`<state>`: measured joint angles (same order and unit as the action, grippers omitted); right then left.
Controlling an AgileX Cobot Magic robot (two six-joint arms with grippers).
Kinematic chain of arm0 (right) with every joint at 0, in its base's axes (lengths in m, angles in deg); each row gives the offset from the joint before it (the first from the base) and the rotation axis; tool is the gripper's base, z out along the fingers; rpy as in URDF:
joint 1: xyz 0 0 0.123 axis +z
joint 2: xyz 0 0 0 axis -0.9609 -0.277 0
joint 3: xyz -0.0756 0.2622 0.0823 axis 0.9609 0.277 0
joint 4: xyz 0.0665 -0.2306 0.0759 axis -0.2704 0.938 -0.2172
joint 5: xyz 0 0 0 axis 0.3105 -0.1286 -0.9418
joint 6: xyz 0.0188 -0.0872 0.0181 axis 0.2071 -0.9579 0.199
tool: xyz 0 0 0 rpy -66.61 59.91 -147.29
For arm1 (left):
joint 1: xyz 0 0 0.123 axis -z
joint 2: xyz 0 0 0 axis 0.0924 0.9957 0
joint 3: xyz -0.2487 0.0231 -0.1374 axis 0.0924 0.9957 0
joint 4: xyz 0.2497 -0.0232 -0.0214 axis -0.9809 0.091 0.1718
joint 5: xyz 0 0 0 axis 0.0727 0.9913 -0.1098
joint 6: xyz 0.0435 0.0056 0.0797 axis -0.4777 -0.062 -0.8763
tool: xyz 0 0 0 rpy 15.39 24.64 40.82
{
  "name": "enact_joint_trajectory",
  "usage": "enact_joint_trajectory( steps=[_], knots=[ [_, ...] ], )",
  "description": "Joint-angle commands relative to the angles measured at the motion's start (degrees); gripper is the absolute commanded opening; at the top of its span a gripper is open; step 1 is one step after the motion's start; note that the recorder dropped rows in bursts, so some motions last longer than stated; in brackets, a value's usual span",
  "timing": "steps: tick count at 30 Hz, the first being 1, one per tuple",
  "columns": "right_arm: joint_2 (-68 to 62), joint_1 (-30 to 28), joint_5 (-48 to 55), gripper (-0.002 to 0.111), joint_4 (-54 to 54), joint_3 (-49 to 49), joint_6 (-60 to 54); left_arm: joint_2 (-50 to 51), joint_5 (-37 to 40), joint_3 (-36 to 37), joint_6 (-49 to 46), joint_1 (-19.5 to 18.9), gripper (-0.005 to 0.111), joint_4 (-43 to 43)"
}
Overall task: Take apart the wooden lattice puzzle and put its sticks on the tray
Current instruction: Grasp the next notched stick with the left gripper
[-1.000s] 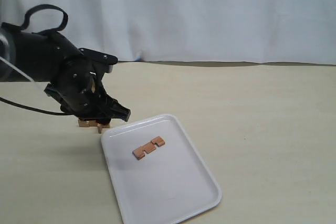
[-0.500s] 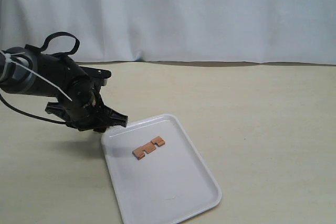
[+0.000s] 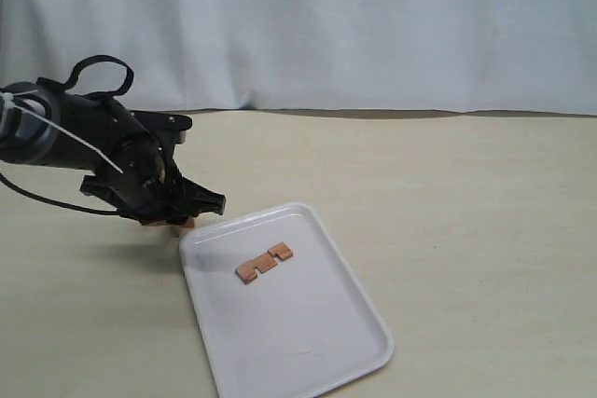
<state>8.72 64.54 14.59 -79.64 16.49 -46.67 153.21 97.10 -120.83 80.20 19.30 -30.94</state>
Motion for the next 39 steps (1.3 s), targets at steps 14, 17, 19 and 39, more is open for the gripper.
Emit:
enact_joint_trajectory(
  steps=[14,17,19,39],
  knots=[
    [0.3,0.2,-0.2,0.004,-0.6,0.0,0.0,0.2,3.9,-0.1,0.7,-0.2,0.040,2.2],
    [0.3,0.2,-0.2,0.004,-0.6,0.0,0.0,1.1,3.0,-0.1,0.7,-0.2,0.040,3.4],
    [0.3,0.2,-0.2,0.004,-0.6,0.0,0.0,1.8,2.1,-0.1,0.7,-0.2,0.040,4.8],
    [0.3,0.2,-0.2,0.004,-0.6,0.0,0.0,2.3,-1.7,-0.1,0.9,-0.2,0.016,4.0]
  ],
)
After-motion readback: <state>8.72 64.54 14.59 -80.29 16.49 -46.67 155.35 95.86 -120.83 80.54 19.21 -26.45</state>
